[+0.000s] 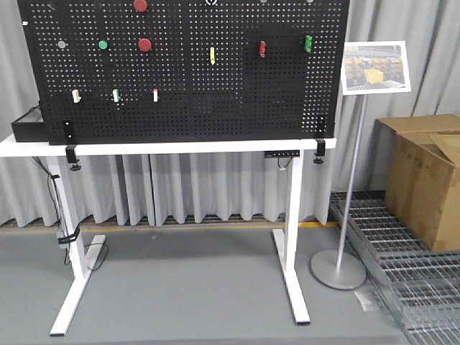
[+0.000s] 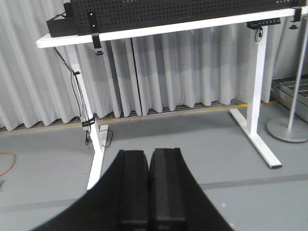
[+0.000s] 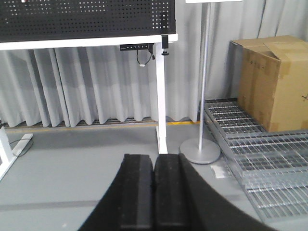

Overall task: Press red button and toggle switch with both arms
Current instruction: 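Drive the base forward toward the black pegboard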

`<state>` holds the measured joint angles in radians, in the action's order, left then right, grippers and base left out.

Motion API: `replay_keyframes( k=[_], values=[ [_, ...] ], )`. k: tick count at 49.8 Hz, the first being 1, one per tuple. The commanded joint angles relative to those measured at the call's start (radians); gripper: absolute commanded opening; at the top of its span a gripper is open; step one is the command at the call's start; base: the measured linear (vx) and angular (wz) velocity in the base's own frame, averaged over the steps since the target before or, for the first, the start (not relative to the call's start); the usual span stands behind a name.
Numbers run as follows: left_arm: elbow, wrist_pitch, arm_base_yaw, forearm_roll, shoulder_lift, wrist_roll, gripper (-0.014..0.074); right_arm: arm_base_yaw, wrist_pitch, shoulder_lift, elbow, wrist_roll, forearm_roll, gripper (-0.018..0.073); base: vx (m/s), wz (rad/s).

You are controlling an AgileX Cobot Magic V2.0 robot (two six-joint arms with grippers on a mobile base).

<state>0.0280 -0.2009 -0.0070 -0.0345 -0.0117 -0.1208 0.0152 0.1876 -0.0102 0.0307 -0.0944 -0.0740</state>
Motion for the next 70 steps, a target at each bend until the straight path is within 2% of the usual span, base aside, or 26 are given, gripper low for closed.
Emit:
replay_keyframes(
  k=[1,70],
  values=[
    [0.031,0.084,0.001,-0.005,-0.006,0.006,0.0001,-0.008,-0.08,-0.012,0.011,0.006,-0.002,-0.0003,0.37,0.03],
    [0.031,0.084,0.001,-0.005,-0.006,0.006,0.0001,-0.008,-0.08,-0.012,0.011,0.006,-0.002,-0.0003,0.41,0.03]
  ],
)
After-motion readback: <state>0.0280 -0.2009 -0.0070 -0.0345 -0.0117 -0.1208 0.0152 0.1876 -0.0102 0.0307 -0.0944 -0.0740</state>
